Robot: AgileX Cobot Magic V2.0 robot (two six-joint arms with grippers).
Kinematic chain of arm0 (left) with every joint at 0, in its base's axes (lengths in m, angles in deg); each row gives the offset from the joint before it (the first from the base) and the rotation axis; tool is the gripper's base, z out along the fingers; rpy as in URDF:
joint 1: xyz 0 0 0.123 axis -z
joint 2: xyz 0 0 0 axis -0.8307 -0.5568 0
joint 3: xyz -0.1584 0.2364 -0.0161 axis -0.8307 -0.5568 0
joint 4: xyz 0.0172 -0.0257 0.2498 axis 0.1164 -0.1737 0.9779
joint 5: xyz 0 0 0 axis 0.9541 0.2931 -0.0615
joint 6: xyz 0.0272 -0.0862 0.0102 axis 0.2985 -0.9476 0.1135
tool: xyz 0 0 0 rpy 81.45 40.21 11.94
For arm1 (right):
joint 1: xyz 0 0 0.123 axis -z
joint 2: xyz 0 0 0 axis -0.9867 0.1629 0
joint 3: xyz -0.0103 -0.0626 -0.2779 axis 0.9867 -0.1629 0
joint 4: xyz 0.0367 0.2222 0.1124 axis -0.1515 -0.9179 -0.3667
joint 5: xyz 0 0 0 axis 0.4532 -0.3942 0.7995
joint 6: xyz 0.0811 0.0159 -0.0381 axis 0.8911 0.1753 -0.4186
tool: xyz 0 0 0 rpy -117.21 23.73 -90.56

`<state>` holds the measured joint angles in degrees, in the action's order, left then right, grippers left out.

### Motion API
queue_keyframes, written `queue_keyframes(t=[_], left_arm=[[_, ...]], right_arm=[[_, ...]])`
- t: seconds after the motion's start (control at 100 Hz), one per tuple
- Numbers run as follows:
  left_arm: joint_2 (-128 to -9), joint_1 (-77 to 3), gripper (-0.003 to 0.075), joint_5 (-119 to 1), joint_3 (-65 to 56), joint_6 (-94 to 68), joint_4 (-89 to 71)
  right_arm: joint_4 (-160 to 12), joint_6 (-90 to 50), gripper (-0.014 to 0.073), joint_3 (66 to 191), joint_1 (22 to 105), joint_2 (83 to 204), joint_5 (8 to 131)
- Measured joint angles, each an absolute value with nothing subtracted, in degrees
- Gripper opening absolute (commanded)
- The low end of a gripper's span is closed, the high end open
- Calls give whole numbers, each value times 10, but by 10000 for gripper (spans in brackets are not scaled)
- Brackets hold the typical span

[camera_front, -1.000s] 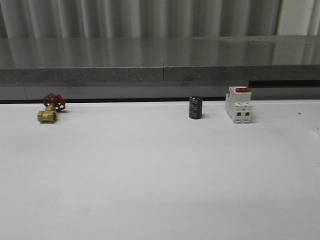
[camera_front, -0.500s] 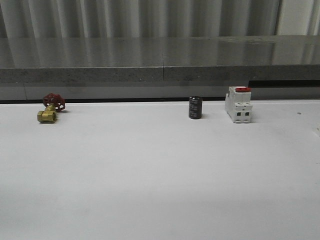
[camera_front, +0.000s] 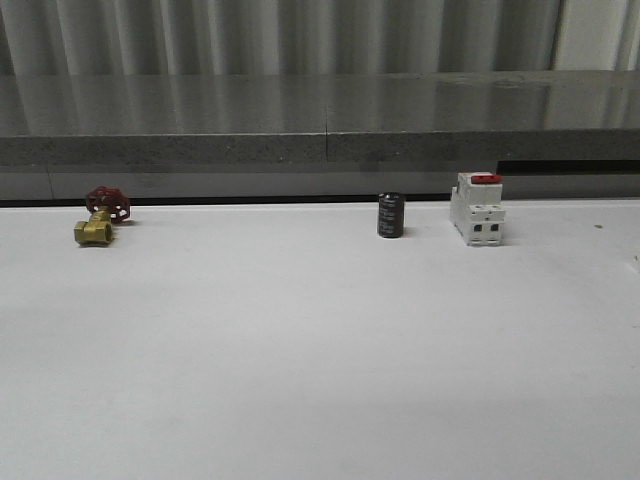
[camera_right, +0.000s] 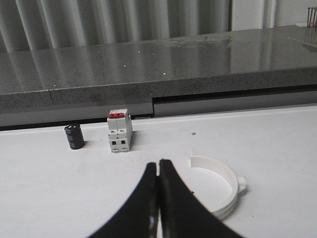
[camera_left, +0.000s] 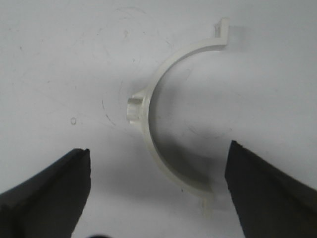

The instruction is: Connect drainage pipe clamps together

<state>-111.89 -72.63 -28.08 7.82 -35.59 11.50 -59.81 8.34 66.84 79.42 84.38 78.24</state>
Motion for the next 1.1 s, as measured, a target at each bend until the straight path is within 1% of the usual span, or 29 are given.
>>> queue_keyframes(t=[0.15, 0.33, 1.1], left_arm=[[-1184, -726, 543, -286, 121, -342, 115], [-1224, -726, 543, -289, 141, -333, 120], [-1267, -726, 543, -294, 142, -330, 125]], right_arm=[[-598, 83, -66, 668, 794, 844, 782], [-598, 83, -66, 668, 794, 844, 782], [-598, 83, -66, 668, 794, 844, 782]])
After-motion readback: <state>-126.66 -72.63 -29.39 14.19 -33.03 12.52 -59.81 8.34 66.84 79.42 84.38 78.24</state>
